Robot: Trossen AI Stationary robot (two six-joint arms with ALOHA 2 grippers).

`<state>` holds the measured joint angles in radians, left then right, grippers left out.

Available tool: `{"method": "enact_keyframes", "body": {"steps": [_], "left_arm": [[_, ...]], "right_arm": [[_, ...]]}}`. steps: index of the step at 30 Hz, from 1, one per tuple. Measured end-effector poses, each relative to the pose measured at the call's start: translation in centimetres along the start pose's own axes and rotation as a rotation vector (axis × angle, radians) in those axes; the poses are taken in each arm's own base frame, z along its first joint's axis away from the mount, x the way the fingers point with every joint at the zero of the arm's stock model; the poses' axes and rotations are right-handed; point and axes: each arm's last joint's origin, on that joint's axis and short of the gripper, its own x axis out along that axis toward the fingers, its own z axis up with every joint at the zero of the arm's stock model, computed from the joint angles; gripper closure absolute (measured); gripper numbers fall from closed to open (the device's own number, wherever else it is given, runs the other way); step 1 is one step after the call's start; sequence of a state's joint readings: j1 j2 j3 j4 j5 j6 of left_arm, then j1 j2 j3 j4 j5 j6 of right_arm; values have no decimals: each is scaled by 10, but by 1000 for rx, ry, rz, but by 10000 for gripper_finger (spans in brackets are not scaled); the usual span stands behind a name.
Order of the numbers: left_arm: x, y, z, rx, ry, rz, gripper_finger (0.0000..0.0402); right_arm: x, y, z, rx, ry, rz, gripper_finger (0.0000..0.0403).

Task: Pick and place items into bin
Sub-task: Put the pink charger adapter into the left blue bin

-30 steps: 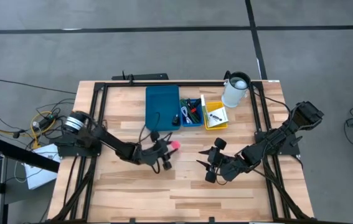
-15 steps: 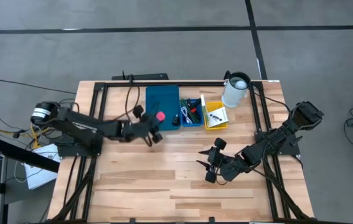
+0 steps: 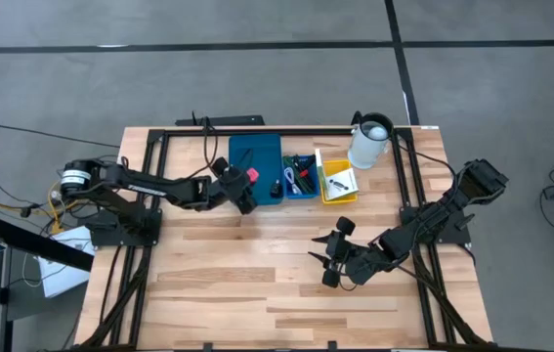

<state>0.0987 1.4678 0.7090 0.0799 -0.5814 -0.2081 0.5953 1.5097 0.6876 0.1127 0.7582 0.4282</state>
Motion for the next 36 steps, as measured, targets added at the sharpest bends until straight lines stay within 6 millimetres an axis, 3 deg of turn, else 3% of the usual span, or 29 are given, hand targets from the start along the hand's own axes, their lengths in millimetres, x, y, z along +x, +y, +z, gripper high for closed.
{"method": "enact_keyframes", "body": {"steps": [9,15,36], "left_arm": [[1,-2,2,-16,-24,-12,234],[1,-5,3,23,-19,-108,233],[1,-4,2,11,-4,-105,226]], "right_arm": [[0,0,0,-1,0,0,232],[0,0,0,1,0,1,229],[0,0,0,17,2,4,233]]}}
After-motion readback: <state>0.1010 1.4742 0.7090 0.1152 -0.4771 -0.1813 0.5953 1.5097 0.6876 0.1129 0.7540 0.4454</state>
